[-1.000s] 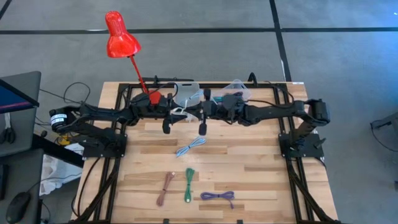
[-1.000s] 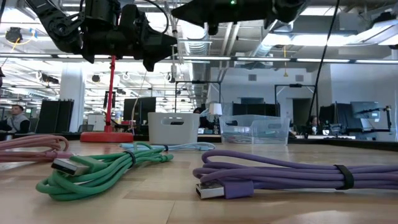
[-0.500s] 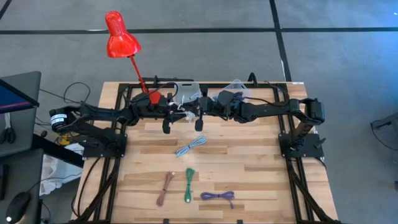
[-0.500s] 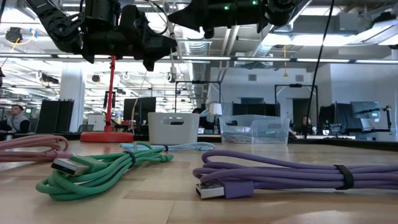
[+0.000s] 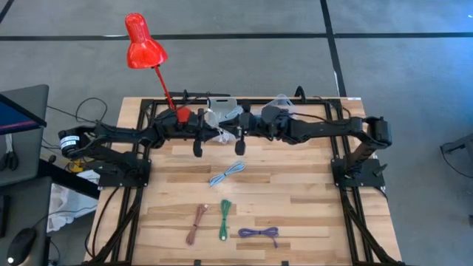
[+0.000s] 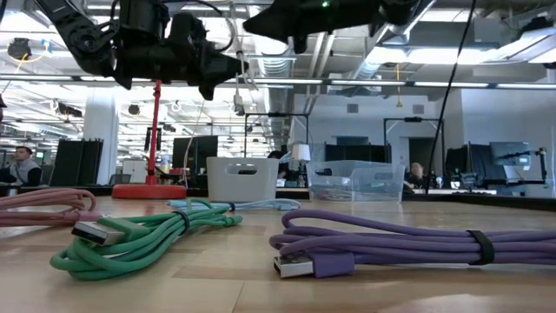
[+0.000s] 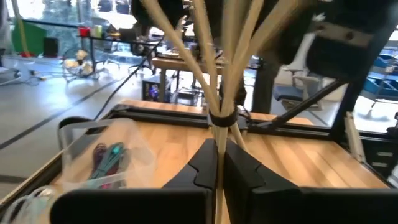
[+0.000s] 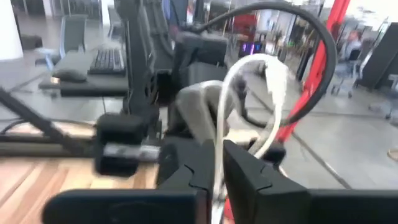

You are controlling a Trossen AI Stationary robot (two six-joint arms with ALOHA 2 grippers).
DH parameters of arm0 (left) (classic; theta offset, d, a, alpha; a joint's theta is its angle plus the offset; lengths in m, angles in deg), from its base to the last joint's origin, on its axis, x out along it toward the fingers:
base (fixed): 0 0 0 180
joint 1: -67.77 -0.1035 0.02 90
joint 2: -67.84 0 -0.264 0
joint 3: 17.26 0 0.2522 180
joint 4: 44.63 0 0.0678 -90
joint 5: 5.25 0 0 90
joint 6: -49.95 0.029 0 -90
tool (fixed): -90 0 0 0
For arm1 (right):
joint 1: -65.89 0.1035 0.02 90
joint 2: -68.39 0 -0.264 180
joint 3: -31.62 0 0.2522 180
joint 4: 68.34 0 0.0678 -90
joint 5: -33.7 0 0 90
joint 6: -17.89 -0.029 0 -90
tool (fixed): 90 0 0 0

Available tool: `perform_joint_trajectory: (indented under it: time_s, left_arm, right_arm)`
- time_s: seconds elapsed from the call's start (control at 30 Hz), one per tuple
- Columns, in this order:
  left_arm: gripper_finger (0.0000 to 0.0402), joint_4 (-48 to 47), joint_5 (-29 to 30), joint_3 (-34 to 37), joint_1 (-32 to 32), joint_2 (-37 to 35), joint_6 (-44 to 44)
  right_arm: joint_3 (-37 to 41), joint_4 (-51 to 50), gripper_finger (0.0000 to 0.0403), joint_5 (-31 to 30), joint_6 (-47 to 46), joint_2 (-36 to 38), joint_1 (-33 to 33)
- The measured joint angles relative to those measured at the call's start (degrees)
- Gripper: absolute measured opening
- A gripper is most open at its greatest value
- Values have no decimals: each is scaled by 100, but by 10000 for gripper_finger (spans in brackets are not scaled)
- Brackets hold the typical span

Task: Pick & Place USB Port
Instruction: Put the light brown charger cable into the gray bin

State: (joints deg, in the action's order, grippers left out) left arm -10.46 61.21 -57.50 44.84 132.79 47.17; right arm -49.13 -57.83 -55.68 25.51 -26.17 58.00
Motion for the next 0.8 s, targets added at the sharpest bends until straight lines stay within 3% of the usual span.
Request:
perform_joint_trajectory:
  time_s: [0.23,0.47,0.67,0.8]
  left_arm:
    - [8,-14,-11,1,-483,0,-1]
    - [8,-709,-30,1,-1062,3,-56]
    - [8,-940,-38,-1,-1498,43,-55]
    - [8,-943,-311,-2,-1684,373,-53]
  right_arm:
    - [-3,-1393,68,-46,-13,791,138]
    - [24,-2524,73,-121,131,1476,433]
    - [343,-2965,64,-1142,586,2045,972]
    - [724,-2822,59,-1443,581,2478,1257]
